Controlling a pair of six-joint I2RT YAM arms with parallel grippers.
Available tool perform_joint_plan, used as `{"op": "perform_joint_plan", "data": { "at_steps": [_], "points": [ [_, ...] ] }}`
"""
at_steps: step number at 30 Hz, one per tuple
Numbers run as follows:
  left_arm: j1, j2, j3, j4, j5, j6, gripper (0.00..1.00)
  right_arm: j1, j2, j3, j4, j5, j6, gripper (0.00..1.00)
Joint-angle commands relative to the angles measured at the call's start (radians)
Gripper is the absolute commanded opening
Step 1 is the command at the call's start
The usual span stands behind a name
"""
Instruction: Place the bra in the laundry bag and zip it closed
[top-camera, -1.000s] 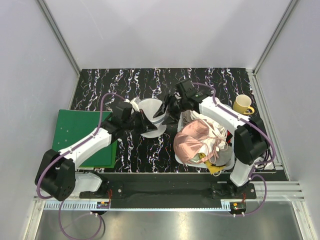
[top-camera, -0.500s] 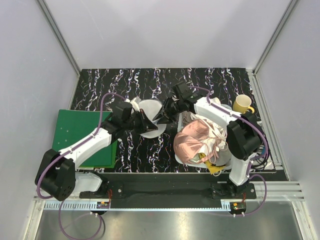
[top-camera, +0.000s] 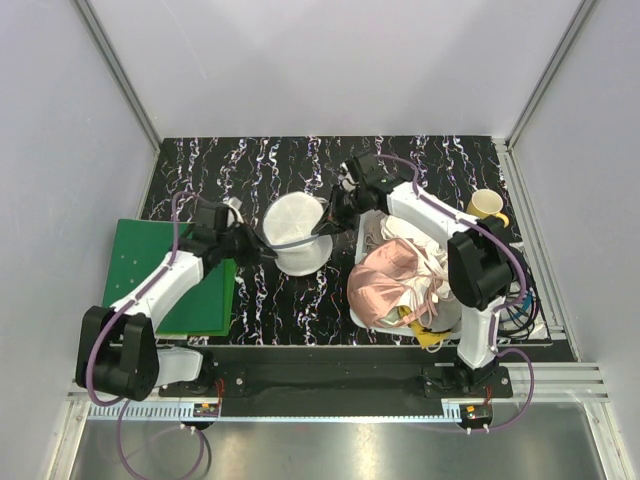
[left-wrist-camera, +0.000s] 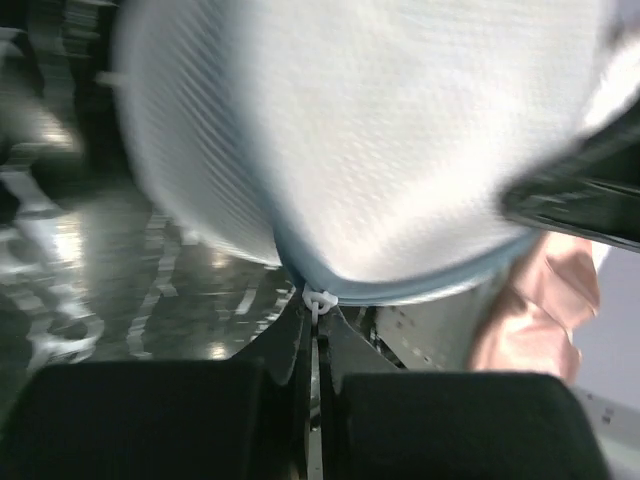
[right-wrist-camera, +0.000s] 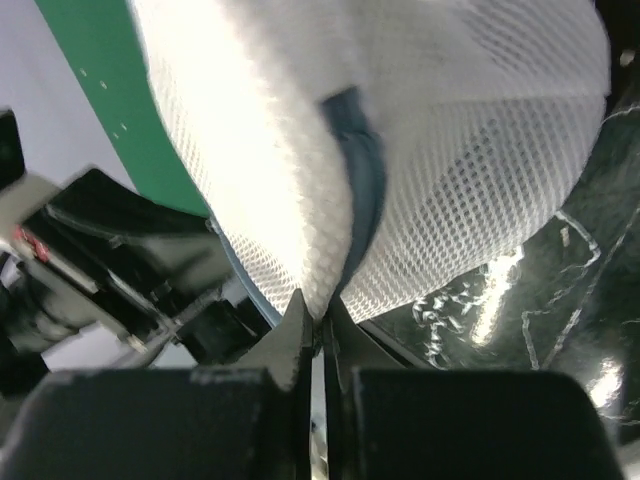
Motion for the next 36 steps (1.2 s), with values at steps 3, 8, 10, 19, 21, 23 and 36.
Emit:
{"op": "perform_joint_plan", "data": {
  "at_steps": [3, 8, 10, 19, 21, 23, 36],
  "points": [
    [0.084, -0.020, 0.040, -0.107, 0.033, 0.103, 0.00, -0.020, 0.088, 0.181, -0.170, -0.066, -0.281, 0.00],
    [-0.012, -0.009, 0.069, -0.041, 0.058, 0.063, 0.00, -0.008, 0.218, 0.422, -0.281, -0.021, -0.337, 0.05],
    [-0.046, -0.010, 0.053, 0.021, 0.068, 0.004, 0.00, -0.006, 0.269, 0.530, -0.333, 0.021, -0.312, 0.20],
    [-0.125, 0.017, 0.000, 0.195, 0.078, -0.159, 0.00, -0.008, 0.125, 0.419, -0.416, 0.262, -0.228, 0.78],
    [-0.126, 0.019, -0.001, 0.209, 0.085, -0.167, 0.00, -0.006, 0.081, 0.375, -0.421, 0.334, -0.257, 0.84],
    [-0.134, 0.020, -0.007, 0.219, 0.085, -0.175, 0.00, -0.008, 0.022, 0.318, -0.421, 0.375, -0.265, 0.87],
    [-0.152, 0.025, -0.027, 0.255, 0.101, -0.204, 0.00, 0.072, -0.094, 0.048, -0.074, 0.081, 0.174, 0.87]
  ]
}}
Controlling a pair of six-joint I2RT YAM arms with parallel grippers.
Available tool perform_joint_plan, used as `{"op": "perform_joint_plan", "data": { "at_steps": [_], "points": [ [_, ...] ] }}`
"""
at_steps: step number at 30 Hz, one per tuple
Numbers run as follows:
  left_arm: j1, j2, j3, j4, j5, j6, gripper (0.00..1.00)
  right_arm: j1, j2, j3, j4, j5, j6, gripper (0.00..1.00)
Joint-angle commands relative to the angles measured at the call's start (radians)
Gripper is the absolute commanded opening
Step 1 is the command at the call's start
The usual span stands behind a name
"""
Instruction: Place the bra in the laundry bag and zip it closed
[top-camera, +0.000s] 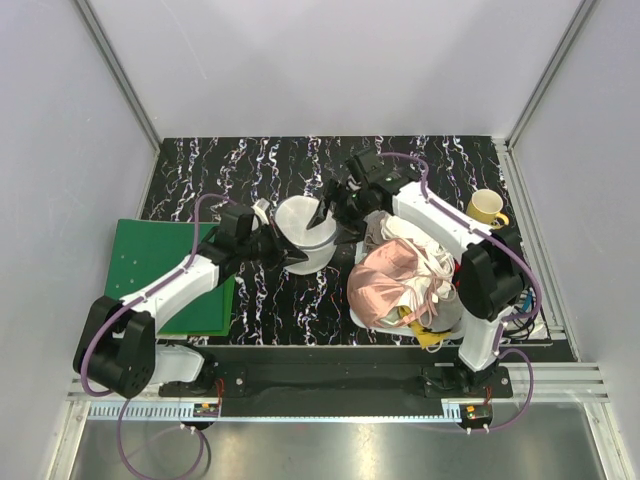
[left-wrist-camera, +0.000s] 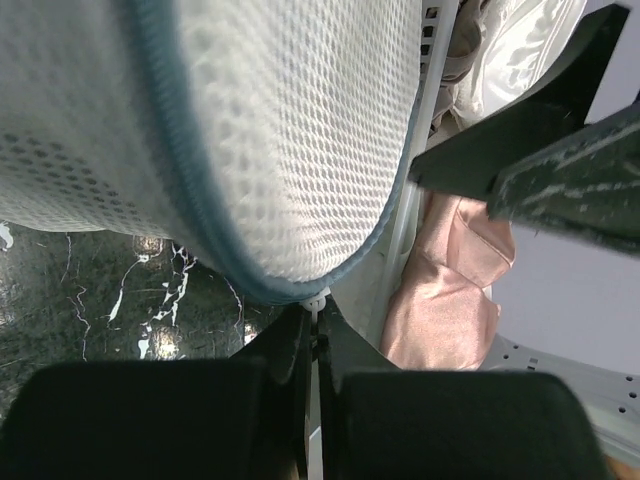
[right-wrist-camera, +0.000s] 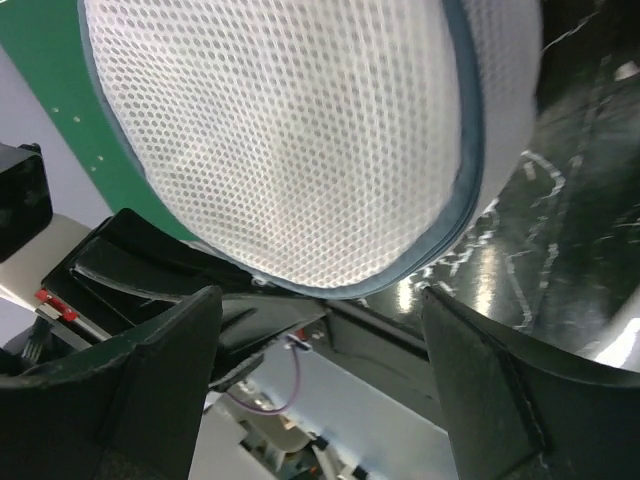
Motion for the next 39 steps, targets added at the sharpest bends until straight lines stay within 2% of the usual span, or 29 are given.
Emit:
{"op": "perform_joint_plan", "data": {
  "at_steps": [1, 8, 9, 12, 13, 17, 19, 20, 22, 24, 25, 27, 28, 29, 31, 32, 36, 38, 39],
  "points": [
    [-0.009, 0.003, 0.001, 0.065, 0.031, -0.018, 0.00, 0.067, -0.030, -0.034, 0.131, -0.078, 0.203, 0.87],
    [-0.044, 0.015, 0.016, 0.094, 0.032, -0.045, 0.00, 0.079, -0.041, -0.095, 0.177, 0.002, 0.329, 0.80],
    [-0.050, 0.018, 0.016, 0.099, 0.034, -0.050, 0.00, 0.076, -0.032, -0.104, 0.186, -0.003, 0.337, 0.75],
    [-0.063, 0.020, 0.016, 0.099, 0.038, -0.058, 0.00, 0.073, -0.008, -0.103, 0.194, 0.010, 0.345, 0.68],
    [-0.063, 0.018, 0.012, 0.099, 0.038, -0.058, 0.00, 0.070, -0.005, -0.101, 0.194, 0.038, 0.340, 0.56],
    [-0.063, 0.010, -0.014, 0.099, 0.041, -0.052, 0.00, 0.033, 0.013, -0.101, 0.194, 0.072, 0.287, 0.34],
    [-0.060, 0.012, -0.019, 0.099, 0.044, -0.050, 0.00, 0.022, 0.021, -0.111, 0.194, 0.072, 0.273, 0.19],
    [-0.056, 0.014, -0.021, 0.099, 0.049, -0.041, 0.00, 0.015, 0.021, -0.114, 0.194, 0.074, 0.254, 0.08],
    [-0.031, 0.006, -0.021, 0.070, 0.043, -0.020, 0.00, 0.001, 0.021, -0.115, 0.194, 0.071, 0.222, 0.00],
    [0.006, -0.003, -0.025, -0.001, 0.038, 0.029, 0.00, -0.011, 0.018, -0.108, 0.194, 0.066, 0.150, 0.00],
    [0.063, -0.005, -0.027, -0.030, 0.041, 0.052, 0.00, -0.014, 0.016, -0.103, 0.194, 0.066, 0.120, 0.00],
    [0.129, -0.019, -0.022, -0.130, 0.035, 0.147, 0.00, -0.022, 0.012, -0.082, 0.194, 0.068, 0.012, 0.00],
    [0.198, -0.023, -0.016, -0.165, 0.026, 0.186, 0.00, -0.027, 0.018, -0.068, 0.192, 0.048, -0.029, 0.00],
    [0.226, -0.023, 0.005, -0.234, -0.007, 0.273, 0.00, -0.027, 0.037, -0.022, 0.176, 0.034, -0.112, 0.00],
    [0.256, -0.006, 0.051, -0.320, -0.054, 0.354, 0.00, -0.025, 0.061, 0.032, 0.126, 0.022, -0.178, 0.00],
    [0.253, 0.001, 0.080, -0.344, -0.030, 0.390, 0.00, -0.024, 0.079, 0.050, 0.114, 0.011, -0.207, 0.00],
    [0.174, -0.019, 0.059, -0.271, 0.038, 0.329, 0.00, -0.021, 0.143, 0.174, 0.102, -0.056, -0.221, 0.00],
    [0.145, -0.038, 0.044, -0.238, 0.037, 0.283, 0.00, -0.013, 0.198, 0.257, 0.082, -0.088, -0.212, 0.07],
    [0.119, -0.045, 0.036, -0.219, 0.040, 0.263, 0.00, -0.010, 0.217, 0.285, 0.070, -0.098, -0.209, 0.16]
  ]
}}
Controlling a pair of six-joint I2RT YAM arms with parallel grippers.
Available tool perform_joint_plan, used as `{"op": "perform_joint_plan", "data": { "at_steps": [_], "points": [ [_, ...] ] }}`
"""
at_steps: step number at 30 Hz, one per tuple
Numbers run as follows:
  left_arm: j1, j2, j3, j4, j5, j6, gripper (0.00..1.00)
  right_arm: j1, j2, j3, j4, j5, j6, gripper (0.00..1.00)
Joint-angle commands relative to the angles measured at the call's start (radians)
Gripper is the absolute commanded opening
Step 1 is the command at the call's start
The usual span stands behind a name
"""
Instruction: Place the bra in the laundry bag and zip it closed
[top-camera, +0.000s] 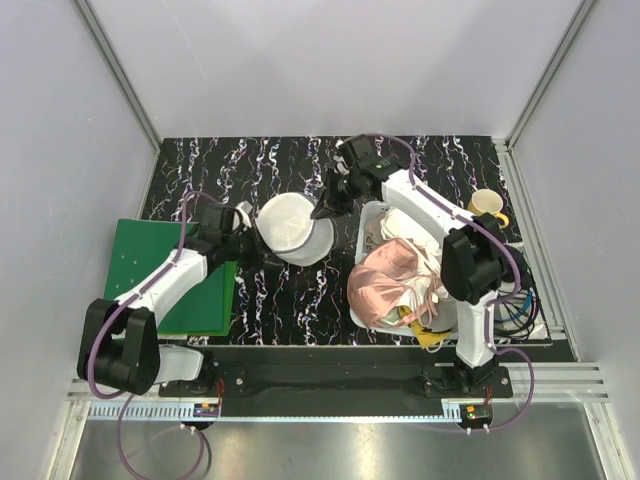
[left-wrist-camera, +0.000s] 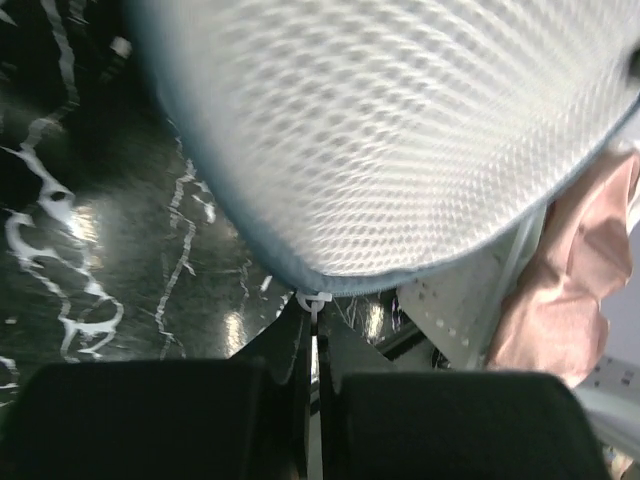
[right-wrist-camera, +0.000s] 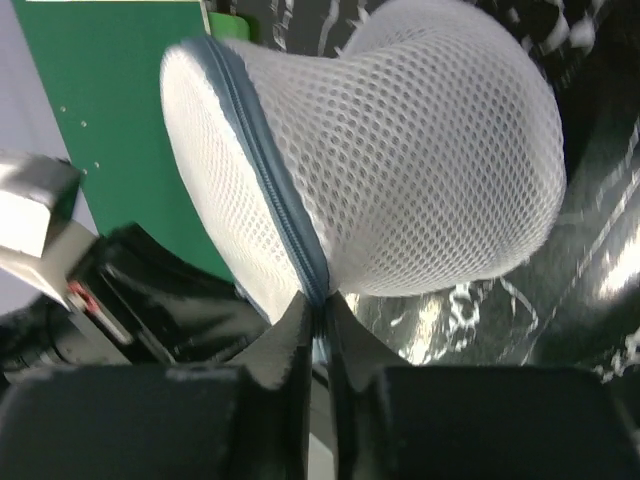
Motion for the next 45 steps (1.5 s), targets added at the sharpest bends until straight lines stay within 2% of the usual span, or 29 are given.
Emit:
{"op": "perform_joint_plan", "data": {
  "at_steps": [1, 4, 5, 8, 12, 14, 18, 21, 24, 25, 27, 28, 29, 30, 31, 35, 36, 39, 42, 45],
  "points": [
    [-0.081, -0.058, -0.014, 0.053, 0.046, -0.069, 0.00, 0.005, 0.088, 0.175, -0.062, -0.060, -0.051, 0.30],
    [-0.116, -0.076, -0.060, 0.177, 0.071, -0.185, 0.00, 0.007, 0.119, 0.258, -0.174, 0.011, -0.046, 0.52],
    [-0.119, -0.080, -0.073, 0.248, 0.075, -0.215, 0.00, 0.006, 0.111, 0.273, -0.202, 0.034, -0.046, 0.72],
    [-0.123, -0.072, -0.105, 0.334, 0.082, -0.292, 0.00, 0.005, 0.049, 0.214, -0.248, 0.077, -0.042, 0.89],
    [-0.136, -0.046, -0.096, 0.350, 0.072, -0.307, 0.00, 0.007, -0.054, 0.060, -0.207, 0.039, 0.023, 0.94],
    [-0.147, -0.037, -0.093, 0.350, 0.063, -0.315, 0.00, 0.013, -0.096, -0.030, -0.119, 0.013, 0.079, 0.94],
    [-0.178, -0.023, -0.094, 0.402, 0.055, -0.347, 0.00, 0.045, -0.082, -0.057, -0.079, -0.035, 0.116, 0.92],
    [-0.196, -0.011, -0.079, 0.414, 0.057, -0.356, 0.00, 0.065, -0.073, -0.073, -0.024, -0.035, 0.149, 0.84],
    [-0.207, -0.014, -0.079, 0.414, 0.046, -0.358, 0.00, 0.068, -0.053, -0.083, 0.019, -0.040, 0.185, 0.66],
    [-0.207, -0.018, -0.082, 0.414, 0.045, -0.359, 0.00, 0.067, -0.044, -0.083, 0.028, -0.038, 0.190, 0.53],
    [-0.207, -0.024, -0.087, 0.411, 0.046, -0.356, 0.00, 0.064, -0.035, -0.083, 0.033, -0.029, 0.190, 0.39],
    [-0.207, -0.030, -0.087, 0.396, 0.037, -0.347, 0.00, 0.061, -0.025, -0.083, 0.034, -0.027, 0.183, 0.29],
    [-0.205, -0.031, -0.087, 0.379, 0.033, -0.341, 0.00, 0.055, -0.021, -0.086, 0.034, -0.027, 0.179, 0.12],
    [-0.202, -0.034, -0.085, 0.359, 0.028, -0.332, 0.00, 0.039, -0.018, -0.086, 0.037, -0.034, 0.172, 0.04],
    [-0.198, -0.038, -0.079, 0.301, 0.010, -0.306, 0.00, 0.032, -0.015, -0.087, 0.036, -0.040, 0.146, 0.00],
    [-0.111, -0.075, -0.081, 0.118, -0.040, -0.221, 0.00, -0.010, -0.015, -0.090, 0.036, -0.087, -0.004, 0.00],
    [-0.053, -0.087, -0.087, 0.088, -0.047, -0.185, 0.00, -0.014, -0.015, -0.089, 0.024, -0.101, -0.041, 0.00],
    [0.032, -0.121, -0.079, 0.008, -0.064, -0.117, 0.00, -0.034, -0.010, -0.075, -0.008, -0.126, -0.155, 0.00],
    [0.052, -0.112, -0.041, -0.061, -0.080, -0.053, 0.00, -0.034, 0.015, -0.023, -0.039, -0.150, -0.232, 0.00],
    [0.048, -0.101, -0.038, -0.026, -0.037, -0.086, 0.00, -0.034, 0.045, 0.041, -0.074, -0.173, -0.230, 0.01]
  ]
}}
